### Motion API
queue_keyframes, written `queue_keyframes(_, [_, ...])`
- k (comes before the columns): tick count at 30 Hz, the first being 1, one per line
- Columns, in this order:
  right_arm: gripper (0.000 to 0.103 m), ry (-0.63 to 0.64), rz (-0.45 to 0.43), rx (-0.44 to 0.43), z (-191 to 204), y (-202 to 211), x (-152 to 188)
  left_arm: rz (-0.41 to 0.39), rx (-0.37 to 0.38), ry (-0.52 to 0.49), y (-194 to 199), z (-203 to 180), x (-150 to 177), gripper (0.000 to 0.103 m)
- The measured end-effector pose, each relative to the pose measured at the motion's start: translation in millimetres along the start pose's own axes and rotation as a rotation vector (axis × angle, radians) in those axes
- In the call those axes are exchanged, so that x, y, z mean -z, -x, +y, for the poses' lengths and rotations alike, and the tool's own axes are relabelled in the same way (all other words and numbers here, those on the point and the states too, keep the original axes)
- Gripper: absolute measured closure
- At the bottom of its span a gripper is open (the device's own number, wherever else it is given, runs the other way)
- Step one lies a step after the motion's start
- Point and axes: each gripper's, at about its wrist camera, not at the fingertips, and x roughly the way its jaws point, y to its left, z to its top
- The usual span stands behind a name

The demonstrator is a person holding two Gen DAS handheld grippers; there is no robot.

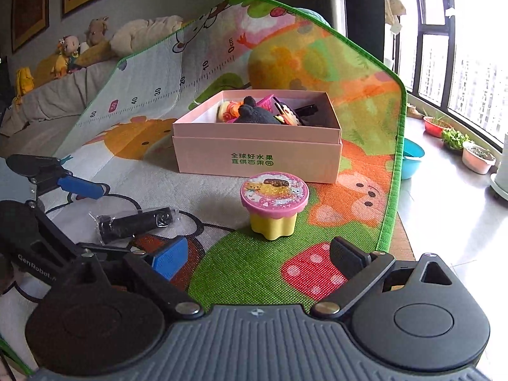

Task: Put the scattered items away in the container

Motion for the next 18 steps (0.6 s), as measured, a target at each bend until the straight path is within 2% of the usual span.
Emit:
queue_keyframes(3, [0.006, 0.003, -0.003, 0.004, 0, -1, 0, 0.017, -0.080, 0.018, -5, 19, 1, 0.000])
queue_keyframes(7, [0.006, 0.062, -0.031, 0.065, 6, -5, -6, 0.029, -0.121, 0.064, -5, 40, 5, 0.000])
queue_keyframes(10, [0.006, 0.085, -0.049, 0.070, 8, -13, -15, 0.034, -0.084, 0.118, -3, 49, 9, 0.000])
queue_keyframes(13, [0.009, 0.094, -0.053, 0.075, 10, -27, -23, 0.028, 0.038, 0.210, 1, 52, 10, 0.000])
queue_keyframes(14, [0.015, 0.100, -0.047, 0.080, 10, -34, -25, 0.025, 0.066, 0.233, 1, 50, 9, 0.000])
queue_keyframes(15, [0.028, 0.108, -0.031, 0.081, 11, -40, -27, 0.020, 0.081, 0.250, 2, 46, 7, 0.000])
queue_keyframes(16, [0.036, 0.112, -0.014, 0.086, 11, -46, -27, 0.012, 0.085, 0.256, 3, 42, 5, 0.000])
queue_keyframes(17, [0.048, 0.110, -0.001, 0.090, 10, -50, -28, 0.003, 0.086, 0.256, 4, 37, 3, 0.000])
queue_keyframes(18, [0.048, 0.101, -0.003, 0.091, 9, -50, -27, -0.007, 0.084, 0.256, 5, 31, 1, 0.000])
